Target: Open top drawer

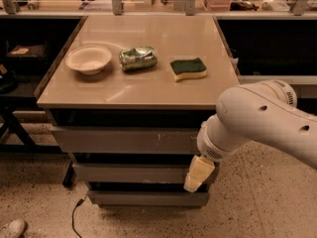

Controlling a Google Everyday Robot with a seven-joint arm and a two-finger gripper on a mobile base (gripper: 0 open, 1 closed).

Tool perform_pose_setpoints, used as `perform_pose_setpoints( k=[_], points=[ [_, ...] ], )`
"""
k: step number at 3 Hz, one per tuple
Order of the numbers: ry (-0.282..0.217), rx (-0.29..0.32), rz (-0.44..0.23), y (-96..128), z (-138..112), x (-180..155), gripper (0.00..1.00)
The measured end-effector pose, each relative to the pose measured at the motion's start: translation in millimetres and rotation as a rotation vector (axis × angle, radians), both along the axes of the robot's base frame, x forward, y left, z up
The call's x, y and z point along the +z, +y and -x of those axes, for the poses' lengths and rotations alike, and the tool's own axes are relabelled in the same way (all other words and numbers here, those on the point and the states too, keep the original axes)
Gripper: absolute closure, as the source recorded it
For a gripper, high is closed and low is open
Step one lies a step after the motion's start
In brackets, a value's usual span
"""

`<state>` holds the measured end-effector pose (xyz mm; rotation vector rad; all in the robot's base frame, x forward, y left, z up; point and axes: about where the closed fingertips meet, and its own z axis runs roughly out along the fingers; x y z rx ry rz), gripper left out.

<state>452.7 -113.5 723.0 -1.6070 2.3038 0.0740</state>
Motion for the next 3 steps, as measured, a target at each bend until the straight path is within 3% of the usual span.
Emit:
perform_pose_setpoints(
  k=[3],
  points=[
    [-0.023,0.039,0.002,14,-37,-38,0.0]
  ],
)
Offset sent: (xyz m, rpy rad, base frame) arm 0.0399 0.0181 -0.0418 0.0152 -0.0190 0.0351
